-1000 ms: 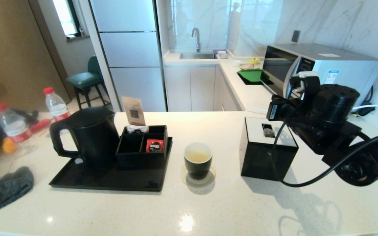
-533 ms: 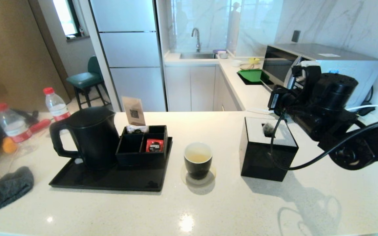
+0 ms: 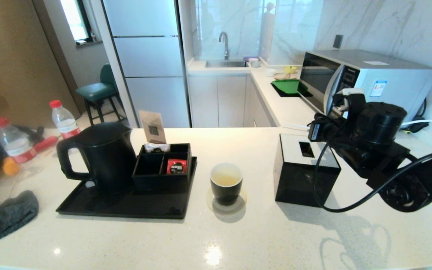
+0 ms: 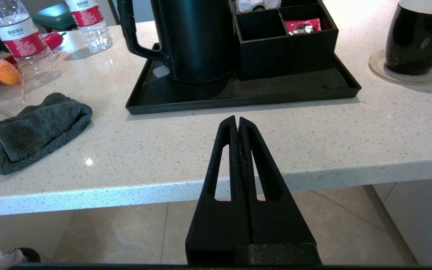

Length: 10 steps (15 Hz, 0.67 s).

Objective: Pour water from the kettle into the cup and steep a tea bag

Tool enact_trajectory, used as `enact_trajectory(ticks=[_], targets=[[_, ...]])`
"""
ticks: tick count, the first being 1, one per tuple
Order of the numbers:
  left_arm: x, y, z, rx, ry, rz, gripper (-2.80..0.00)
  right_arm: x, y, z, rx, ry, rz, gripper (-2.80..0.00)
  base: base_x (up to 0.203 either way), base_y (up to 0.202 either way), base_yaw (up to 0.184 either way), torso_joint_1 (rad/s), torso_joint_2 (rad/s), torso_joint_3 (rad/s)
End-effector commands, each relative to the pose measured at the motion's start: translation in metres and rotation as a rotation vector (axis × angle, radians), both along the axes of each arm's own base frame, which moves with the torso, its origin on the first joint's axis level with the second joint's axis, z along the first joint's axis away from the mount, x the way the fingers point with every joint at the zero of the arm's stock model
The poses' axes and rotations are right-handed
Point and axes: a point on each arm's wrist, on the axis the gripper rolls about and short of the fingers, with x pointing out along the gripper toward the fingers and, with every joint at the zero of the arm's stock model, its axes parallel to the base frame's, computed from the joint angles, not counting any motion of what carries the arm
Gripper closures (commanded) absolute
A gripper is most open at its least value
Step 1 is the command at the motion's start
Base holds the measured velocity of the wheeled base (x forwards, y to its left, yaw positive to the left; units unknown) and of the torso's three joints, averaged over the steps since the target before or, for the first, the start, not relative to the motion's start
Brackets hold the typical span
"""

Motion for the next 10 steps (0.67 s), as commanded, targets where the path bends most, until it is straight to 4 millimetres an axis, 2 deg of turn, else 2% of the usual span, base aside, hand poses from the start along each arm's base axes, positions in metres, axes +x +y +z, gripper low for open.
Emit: enact_trajectory(ticks=[1, 10], targets=[[0.0, 0.0, 0.0, 0.0, 0.0, 0.001, 0.0, -0.0009, 0.0, -0.0012, -0.001, 0.002, 0.0, 0.0, 0.0, 0.0, 0.0, 0.0, 0.0, 0.0], [0.0, 0.0, 0.0, 0.0, 0.0, 0.0, 0.0, -0.0006, -0.0005, -0.0015, -0.004, 0.012, -0.003, 0.0, 0.0, 0.0, 0.0, 0.0, 0.0, 0.0]])
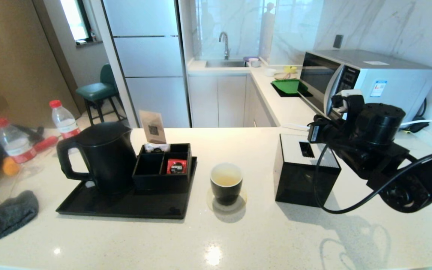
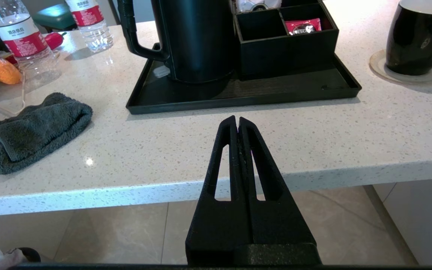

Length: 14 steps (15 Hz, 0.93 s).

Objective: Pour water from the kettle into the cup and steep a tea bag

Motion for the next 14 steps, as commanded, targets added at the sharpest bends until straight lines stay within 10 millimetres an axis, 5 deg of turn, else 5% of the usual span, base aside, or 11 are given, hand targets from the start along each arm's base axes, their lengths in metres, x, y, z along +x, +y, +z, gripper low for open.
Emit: enact_trajectory(ticks=[1, 11, 12, 14], targets=[[0.0, 0.0, 0.0, 0.0, 0.0, -0.001, 0.0, -0.0009, -0.0001, -0.0008, -0.001, 0.0, 0.0, 0.0, 0.0, 0.0, 0.0, 0.0, 0.0, 0.0], [0.0, 0.0, 0.0, 0.0, 0.0, -0.001, 0.0, -0.0026, -0.0009, -0.0069, -0.01, 0.028, -0.001, 0.0, 0.0, 0.0, 0.0, 0.0, 0.0, 0.0], [0.0, 0.0, 0.0, 0.0, 0.0, -0.001, 0.0, -0.0026, -0.0012, -0.006, -0.009, 0.025, -0.002, -2.8, 0.0, 0.0, 0.0, 0.0, 0.0, 0.0], [0.0, 0.0, 0.0, 0.0, 0.0, -0.001, 0.0, -0.0024, -0.0018, -0.0057, -0.008, 0.022, -0.006, -2.8, 0.0, 0.0, 0.0, 0.0, 0.0, 0.0]])
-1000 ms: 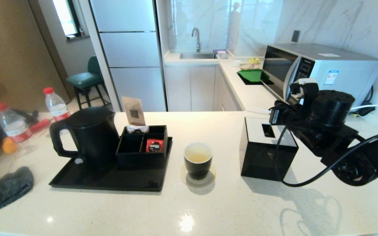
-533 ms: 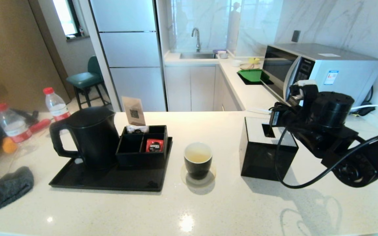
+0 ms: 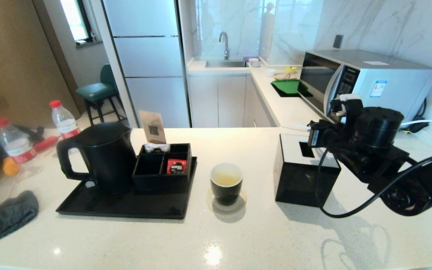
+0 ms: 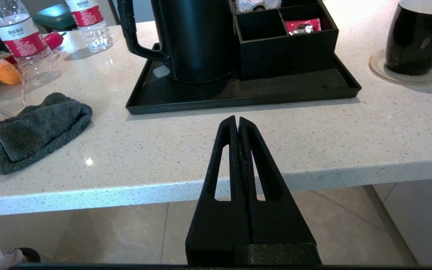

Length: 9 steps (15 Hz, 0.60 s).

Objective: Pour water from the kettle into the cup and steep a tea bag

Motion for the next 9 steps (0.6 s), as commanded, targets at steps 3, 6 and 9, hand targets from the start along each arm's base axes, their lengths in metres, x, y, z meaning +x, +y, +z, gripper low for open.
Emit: enact_trajectory(ticks=[3, 6, 9], targets=[[0.0, 0.0, 0.0, 0.0, 0.0, 0.0, 0.0, 0.0, -0.004, 0.003, 0.002, -0.016, -0.017, -2.8, 0.0, 0.0, 0.0, 0.0, 0.0, 0.0], [0.0, 0.0, 0.0, 0.0, 0.0, 0.0, 0.0, 0.0, -0.012, 0.008, 0.0, -0.028, -0.04, -2.8, 0.0, 0.0, 0.0, 0.0, 0.0, 0.0], [0.0, 0.0, 0.0, 0.0, 0.0, 0.0, 0.0, -0.006, -0.022, 0.01, -0.002, -0.03, -0.063, -2.8, 0.0, 0.0, 0.0, 0.0, 0.0, 0.0]])
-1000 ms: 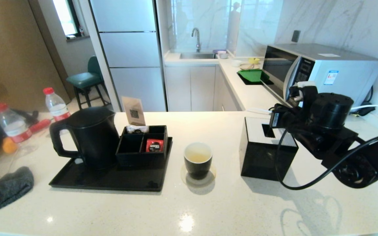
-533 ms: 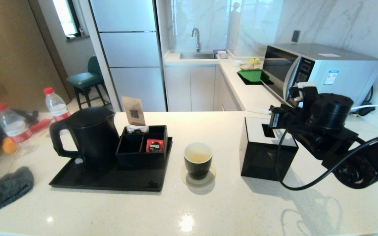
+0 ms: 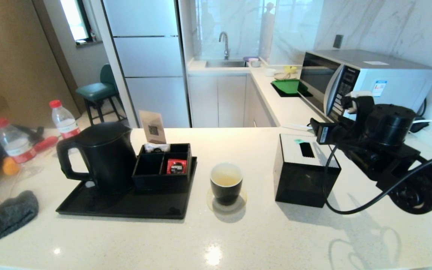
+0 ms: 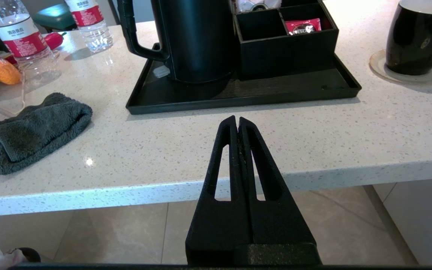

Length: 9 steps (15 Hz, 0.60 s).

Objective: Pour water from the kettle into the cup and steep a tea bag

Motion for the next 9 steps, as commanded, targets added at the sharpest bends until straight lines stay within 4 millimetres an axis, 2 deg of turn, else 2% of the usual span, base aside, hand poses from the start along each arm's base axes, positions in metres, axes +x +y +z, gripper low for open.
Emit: enact_trajectory(ticks=[1, 9], targets=[[0.0, 0.0, 0.0, 0.0, 0.0, -0.001, 0.0, -0.007, -0.007, 0.005, 0.003, -0.013, -0.017, -2.8, 0.0, 0.0, 0.0, 0.0, 0.0, 0.0], [0.0, 0.0, 0.0, 0.0, 0.0, 0.0, 0.0, -0.041, -0.025, 0.014, 0.001, -0.007, -0.044, -2.8, 0.0, 0.0, 0.0, 0.0, 0.0, 0.0]])
